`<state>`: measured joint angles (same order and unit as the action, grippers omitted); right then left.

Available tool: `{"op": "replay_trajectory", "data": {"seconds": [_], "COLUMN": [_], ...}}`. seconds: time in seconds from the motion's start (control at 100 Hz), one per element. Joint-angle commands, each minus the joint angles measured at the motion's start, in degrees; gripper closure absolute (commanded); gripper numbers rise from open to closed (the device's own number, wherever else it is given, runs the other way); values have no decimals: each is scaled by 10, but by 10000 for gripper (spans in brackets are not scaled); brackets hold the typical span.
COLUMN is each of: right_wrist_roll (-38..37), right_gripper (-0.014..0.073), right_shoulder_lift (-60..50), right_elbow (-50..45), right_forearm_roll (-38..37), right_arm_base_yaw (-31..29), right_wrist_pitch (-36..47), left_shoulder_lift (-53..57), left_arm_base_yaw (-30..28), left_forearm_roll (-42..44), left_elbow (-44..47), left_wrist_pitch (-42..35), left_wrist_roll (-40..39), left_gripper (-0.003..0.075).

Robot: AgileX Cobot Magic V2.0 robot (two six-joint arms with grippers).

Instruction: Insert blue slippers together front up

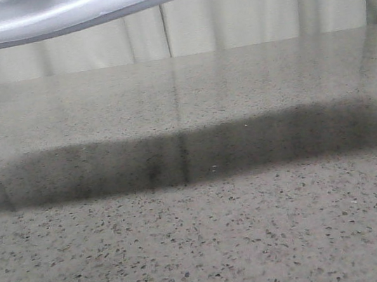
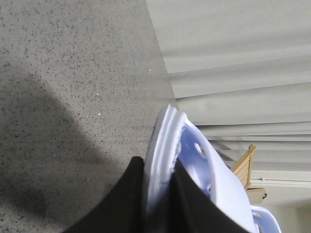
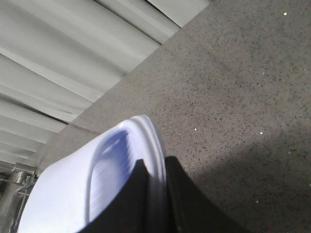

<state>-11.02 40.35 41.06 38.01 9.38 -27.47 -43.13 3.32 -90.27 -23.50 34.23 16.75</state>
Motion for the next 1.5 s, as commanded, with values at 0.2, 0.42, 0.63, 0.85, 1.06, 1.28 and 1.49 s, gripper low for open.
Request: {"op": "replay_trajectory", "data": {"seconds": [0.2,0.42,0.63,0.85,1.06,1.28,1.49], "right_wrist_roll": [20,22,22,22,24,24,24], "right_gripper": [701,701,701,701,701,701,701], "right_shoulder_lift": [46,80,115,144,155,160,164], "right_elbow": [18,18,18,18,18,18,18], "right_forearm_roll": [29,31,31,31,31,31,26], "right_arm_base_yaw": [6,74,145,180,197,220,243], "right_wrist_pitch": [48,96,154,175,191,202,218], "left_shoulder_lift": [3,3,3,3,3,3,3], "left_arm_base_yaw": [3,3,3,3,3,3,3], "left_forearm_roll": [-38,-49,-50,-54,-62,-110,-126], "left_elbow": [-15,-15,-15,-15,-15,-15,-15], "left_wrist_pitch": [17,17,35,48,61,92,115], "left_wrist_roll": [0,15,15,15,15,33,44], "left_gripper": [704,704,704,704,704,704,704]}}
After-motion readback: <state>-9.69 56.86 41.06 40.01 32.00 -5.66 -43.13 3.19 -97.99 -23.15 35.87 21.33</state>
